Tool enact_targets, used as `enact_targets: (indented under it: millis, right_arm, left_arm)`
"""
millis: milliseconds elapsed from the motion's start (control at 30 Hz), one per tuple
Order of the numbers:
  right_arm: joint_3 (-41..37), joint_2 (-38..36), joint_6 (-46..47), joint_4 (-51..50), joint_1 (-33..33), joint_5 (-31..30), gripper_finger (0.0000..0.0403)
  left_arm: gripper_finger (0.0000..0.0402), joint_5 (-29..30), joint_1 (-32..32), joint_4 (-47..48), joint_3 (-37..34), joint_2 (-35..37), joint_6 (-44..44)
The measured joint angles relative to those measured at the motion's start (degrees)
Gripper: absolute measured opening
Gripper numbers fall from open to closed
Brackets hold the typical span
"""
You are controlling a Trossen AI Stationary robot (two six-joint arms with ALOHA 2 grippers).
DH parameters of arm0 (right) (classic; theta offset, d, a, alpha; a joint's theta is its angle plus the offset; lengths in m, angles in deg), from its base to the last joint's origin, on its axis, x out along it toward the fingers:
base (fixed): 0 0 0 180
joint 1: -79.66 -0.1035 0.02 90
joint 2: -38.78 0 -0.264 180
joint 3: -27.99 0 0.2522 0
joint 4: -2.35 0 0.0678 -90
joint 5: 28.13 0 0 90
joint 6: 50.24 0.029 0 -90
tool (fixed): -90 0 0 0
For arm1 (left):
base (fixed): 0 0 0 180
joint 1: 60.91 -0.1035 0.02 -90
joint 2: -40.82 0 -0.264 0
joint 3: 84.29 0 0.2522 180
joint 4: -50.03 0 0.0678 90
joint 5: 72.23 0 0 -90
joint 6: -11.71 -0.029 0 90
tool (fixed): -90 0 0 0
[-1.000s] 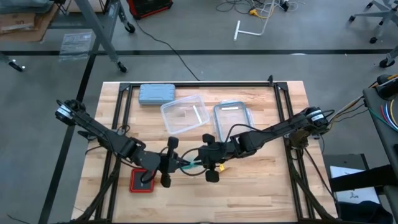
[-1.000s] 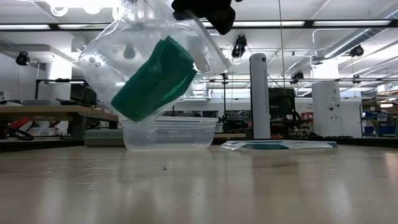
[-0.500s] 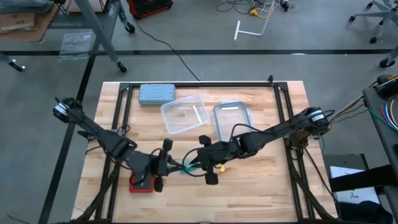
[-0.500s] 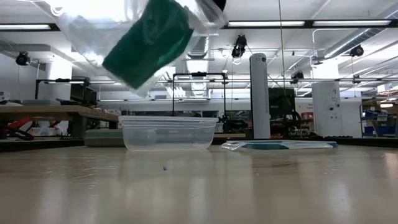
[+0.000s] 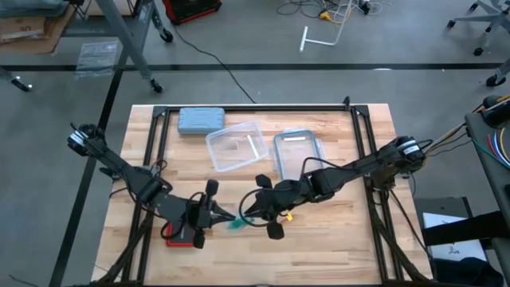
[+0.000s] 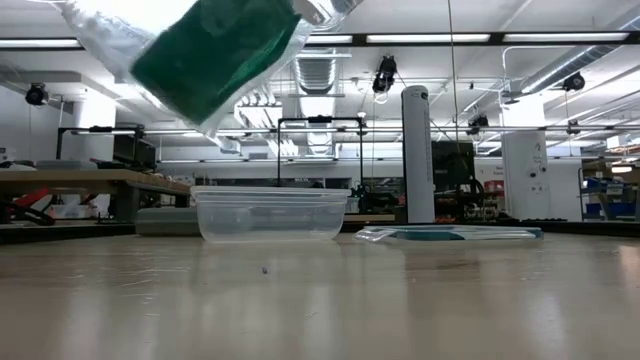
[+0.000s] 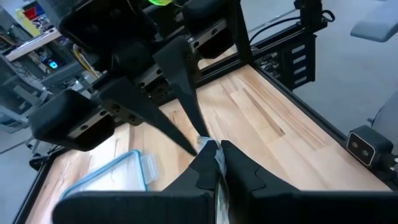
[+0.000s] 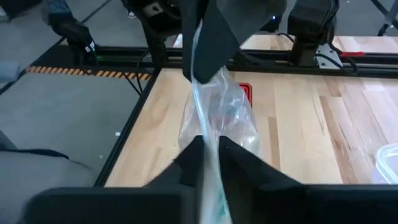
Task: Roll bandage
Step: Close the transparent zip bag
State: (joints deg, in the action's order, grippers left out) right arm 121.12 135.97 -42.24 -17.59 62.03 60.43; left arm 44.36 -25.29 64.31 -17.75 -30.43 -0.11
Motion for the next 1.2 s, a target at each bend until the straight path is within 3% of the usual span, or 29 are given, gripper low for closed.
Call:
enact_targets:
  millis: [100, 667, 1000, 1200]
  right_arm:
    - [0.02, 0.0, -0.35, -1.41, -0.01, 0.04, 0.0008]
    - [0.15, -0.08, 1.68, -4.05, 0.04, 2.99, 0.0005]
    - [-0.22, 0.15, 4.16, -5.33, 0.02, 4.66, 0.011]
    - [-0.26, 0.25, 4.3, -3.81, -0.02, 4.48, 0.0149]
  left_arm:
    - [0.0, 0.48, 0.2, 0.21, -0.01, 0.15, 0.0]
    - [0.0, 4.04, 0.88, 4.03, -0.1, 0.68, 2.36]
    - [0.0, 4.29, 1.2, 4.19, -0.07, 0.94, 2.03]
    - [0.0, 4.29, 1.22, 4.07, -0.08, 0.94, 1.92]
